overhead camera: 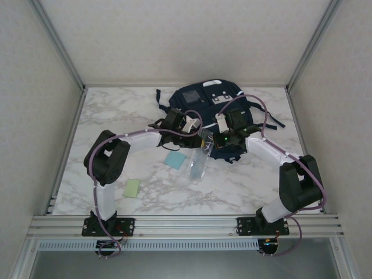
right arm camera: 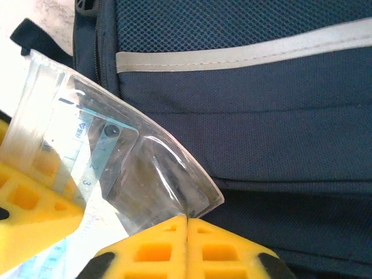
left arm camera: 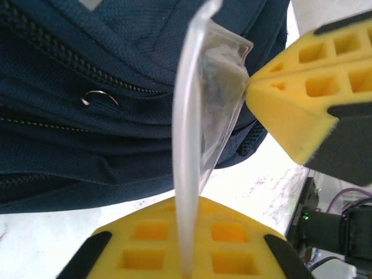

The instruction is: Pack the student bag

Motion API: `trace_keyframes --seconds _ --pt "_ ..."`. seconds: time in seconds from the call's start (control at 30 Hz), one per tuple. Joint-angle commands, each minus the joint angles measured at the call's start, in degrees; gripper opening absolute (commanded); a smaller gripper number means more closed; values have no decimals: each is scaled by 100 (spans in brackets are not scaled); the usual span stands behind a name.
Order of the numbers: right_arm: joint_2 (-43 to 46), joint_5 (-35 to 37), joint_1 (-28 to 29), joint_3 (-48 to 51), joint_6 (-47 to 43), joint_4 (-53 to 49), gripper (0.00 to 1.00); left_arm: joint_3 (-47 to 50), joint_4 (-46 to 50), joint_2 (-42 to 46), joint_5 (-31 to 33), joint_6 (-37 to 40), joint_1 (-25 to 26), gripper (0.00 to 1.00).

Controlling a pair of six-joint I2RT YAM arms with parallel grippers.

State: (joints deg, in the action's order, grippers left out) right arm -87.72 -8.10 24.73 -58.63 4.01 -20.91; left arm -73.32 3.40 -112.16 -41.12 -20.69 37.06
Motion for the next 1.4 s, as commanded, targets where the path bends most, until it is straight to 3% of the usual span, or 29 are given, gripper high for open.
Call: trace_keyframes --seconds 0.0,0.07,0.1,0.2,0.4,0.67,0.77,0.83,0.93,1.03,1.1,1.13,1.17,1.23,1.27,1.3,1.37 --pt "353 -239 -46 -114 571 -295 53 -348 565 394 453 -89 -39 0" --pt "606 -405 -47 40 829 -224 77 -470 677 533 607 -288 -72 0" --pt "751 -506 -45 134 939 -184 84 -534 735 602 697 -416 -99 0" --pt "1167 -1048 -47 473 1182 135 91 -648 712 865 719 -729 -198 0" --pt "1683 -2203 -42 1159 1423 1228 97 -900 372 1192 250 -1005 -232 0" --pt "1518 -3165 -45 1406 1545 2224 97 -890 -256 1294 -417 -1385 -230 0" --pt "1460 -3439 -46 1364 1593 2321 88 -860 -262 1312 -393 -1377 -229 0" --pt "1501 -3445 -46 1354 1573 2267 71 -844 -216 1298 -333 -1334 -233 0" --pt "1627 -3417 -56 1420 1579 2253 37 -857 -122 1229 -219 -1265 -227 0" --pt "1769 -3389 -52 1491 1588 2228 20 -868 -29 1145 -84 -1211 -234 0" --pt "1840 -3273 -51 1506 1556 2121 0 -893 9 1076 -22 -1197 -234 6" --pt "1876 -3186 -60 1524 1552 2080 0 -908 46 1050 24 -1176 -233 13" --pt "1896 -3126 -64 1533 1554 2043 0 -934 116 1015 81 -1140 -230 26" --pt "1934 -3003 -95 1517 1550 1904 0 -1010 342 985 284 -1017 -234 69" --pt "1930 -2841 -136 1471 1565 1746 0 -1038 550 1000 509 -927 -234 84" --pt "1926 -2686 -179 1417 1561 1566 0 -1059 682 1025 721 -824 -226 95" --pt "1895 -2206 -379 1234 1621 1072 0 -1068 939 1089 1293 -554 -191 100"
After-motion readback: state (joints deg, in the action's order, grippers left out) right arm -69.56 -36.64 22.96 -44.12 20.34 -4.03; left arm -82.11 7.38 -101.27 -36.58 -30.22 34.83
